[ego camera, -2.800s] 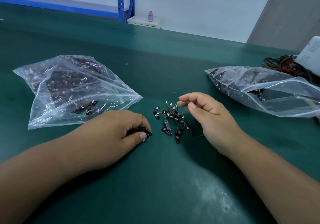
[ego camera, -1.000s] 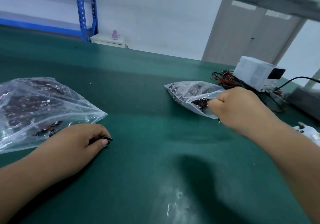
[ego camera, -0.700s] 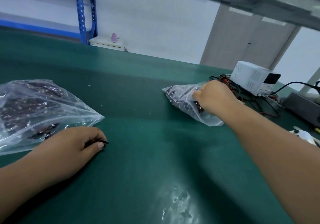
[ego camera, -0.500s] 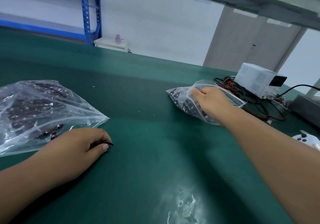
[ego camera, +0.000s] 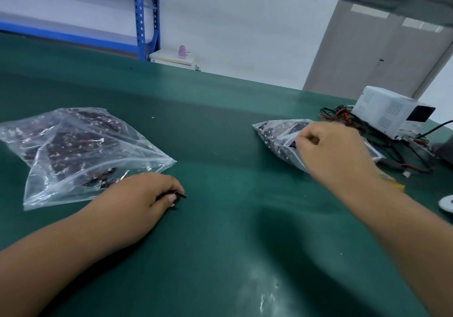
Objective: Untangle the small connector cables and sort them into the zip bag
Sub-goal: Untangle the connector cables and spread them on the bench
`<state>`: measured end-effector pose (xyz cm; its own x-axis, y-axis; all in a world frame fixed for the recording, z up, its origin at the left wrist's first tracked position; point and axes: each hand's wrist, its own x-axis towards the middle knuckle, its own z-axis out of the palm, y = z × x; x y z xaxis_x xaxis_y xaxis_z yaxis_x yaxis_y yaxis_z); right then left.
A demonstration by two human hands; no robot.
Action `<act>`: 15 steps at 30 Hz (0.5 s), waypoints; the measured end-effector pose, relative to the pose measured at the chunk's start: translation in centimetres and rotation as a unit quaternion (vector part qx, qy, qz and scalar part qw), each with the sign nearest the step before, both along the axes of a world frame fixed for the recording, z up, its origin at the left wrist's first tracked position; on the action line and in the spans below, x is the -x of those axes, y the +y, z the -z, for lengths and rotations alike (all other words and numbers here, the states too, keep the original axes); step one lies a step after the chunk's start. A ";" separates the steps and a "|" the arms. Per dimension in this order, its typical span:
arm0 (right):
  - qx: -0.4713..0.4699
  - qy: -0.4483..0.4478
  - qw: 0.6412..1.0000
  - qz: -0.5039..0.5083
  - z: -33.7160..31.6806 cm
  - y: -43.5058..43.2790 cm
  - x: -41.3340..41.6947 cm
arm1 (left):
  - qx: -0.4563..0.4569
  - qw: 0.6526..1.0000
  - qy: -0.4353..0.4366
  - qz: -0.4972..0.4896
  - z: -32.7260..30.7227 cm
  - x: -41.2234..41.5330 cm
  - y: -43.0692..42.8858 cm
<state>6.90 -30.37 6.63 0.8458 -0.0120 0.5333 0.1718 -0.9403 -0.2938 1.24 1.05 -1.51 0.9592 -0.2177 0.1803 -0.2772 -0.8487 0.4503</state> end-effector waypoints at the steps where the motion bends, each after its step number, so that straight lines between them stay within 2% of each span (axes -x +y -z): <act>1: -0.009 -0.019 0.999 -0.038 0.5 1.3 1.2 | 0.002 1.000 -0.002 0.005 0.0 0.0 -0.1; 3: -0.035 -0.021 0.990 -0.137 1.9 4.2 3.5 | 0.018 1.000 -0.008 0.012 0.2 0.1 -0.2; 5: -0.044 0.045 0.976 -0.207 3.8 7.0 4.6 | 0.035 0.999 -0.009 0.025 0.2 0.2 -0.4; 9: -0.034 0.187 0.948 -0.257 7.5 11.1 4.3 | 0.060 0.996 -0.015 0.067 -0.2 0.3 -0.8; 15: -0.068 0.169 0.939 -0.292 9.1 12.2 3.2 | 0.101 0.994 -0.022 0.022 0.1 0.4 -0.7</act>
<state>3.69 -18.20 -2.48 0.8503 0.4575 0.2599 0.5213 -0.6646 -0.5354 0.89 0.37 -1.57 0.9399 -0.2141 0.2658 -0.3349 -0.7287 0.5973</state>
